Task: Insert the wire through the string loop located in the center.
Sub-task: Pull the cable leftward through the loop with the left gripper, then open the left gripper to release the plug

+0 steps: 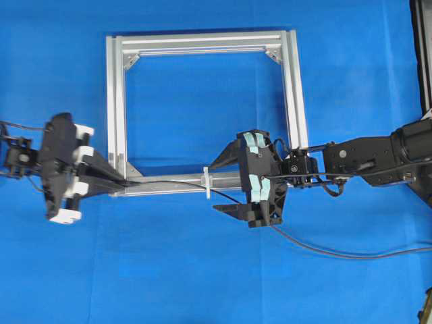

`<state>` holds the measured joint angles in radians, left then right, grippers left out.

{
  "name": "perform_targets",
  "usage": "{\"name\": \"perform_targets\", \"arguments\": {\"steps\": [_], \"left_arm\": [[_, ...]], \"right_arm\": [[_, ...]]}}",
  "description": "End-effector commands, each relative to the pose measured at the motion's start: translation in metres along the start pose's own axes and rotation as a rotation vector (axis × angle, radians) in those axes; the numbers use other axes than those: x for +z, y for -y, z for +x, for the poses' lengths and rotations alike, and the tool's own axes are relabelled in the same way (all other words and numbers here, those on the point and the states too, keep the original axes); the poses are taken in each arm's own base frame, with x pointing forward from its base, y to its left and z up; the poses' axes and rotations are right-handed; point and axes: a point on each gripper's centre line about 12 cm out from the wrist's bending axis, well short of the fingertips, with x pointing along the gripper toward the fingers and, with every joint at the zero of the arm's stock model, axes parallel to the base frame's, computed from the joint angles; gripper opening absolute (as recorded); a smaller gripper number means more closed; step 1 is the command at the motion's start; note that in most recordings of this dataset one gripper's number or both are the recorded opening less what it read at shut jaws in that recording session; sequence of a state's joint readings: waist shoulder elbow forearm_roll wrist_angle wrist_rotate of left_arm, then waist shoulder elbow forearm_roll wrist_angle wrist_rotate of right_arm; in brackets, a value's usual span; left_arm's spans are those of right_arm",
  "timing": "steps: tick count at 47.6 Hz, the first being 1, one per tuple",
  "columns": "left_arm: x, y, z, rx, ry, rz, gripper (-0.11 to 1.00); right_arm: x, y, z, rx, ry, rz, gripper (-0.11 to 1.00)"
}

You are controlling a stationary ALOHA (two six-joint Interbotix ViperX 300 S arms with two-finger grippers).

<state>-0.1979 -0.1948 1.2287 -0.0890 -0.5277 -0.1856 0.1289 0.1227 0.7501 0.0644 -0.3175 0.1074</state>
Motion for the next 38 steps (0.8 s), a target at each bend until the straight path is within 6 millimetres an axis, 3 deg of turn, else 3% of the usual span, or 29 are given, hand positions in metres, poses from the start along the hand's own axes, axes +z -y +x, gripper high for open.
{"name": "perform_targets", "arguments": {"steps": [1,9,36,38], "left_arm": [[0.0,0.0,-0.012,-0.009,0.012,0.0,0.08],[-0.008,-0.001,-0.025,-0.006,-0.023,0.01,0.08],[-0.016,-0.003,-0.031,0.001,-0.074,0.013,0.09],[-0.017,-0.003,-0.031,0.001,-0.077,0.007,0.14]], "right_arm": [[0.012,-0.001,-0.001,0.005,0.033,0.002,0.9],[0.013,-0.002,-0.001,0.004,0.03,0.003,0.9],[0.01,-0.002,-0.001,0.003,0.006,0.002,0.9],[0.01,-0.001,-0.001,0.002,0.004,0.002,0.9]]}}
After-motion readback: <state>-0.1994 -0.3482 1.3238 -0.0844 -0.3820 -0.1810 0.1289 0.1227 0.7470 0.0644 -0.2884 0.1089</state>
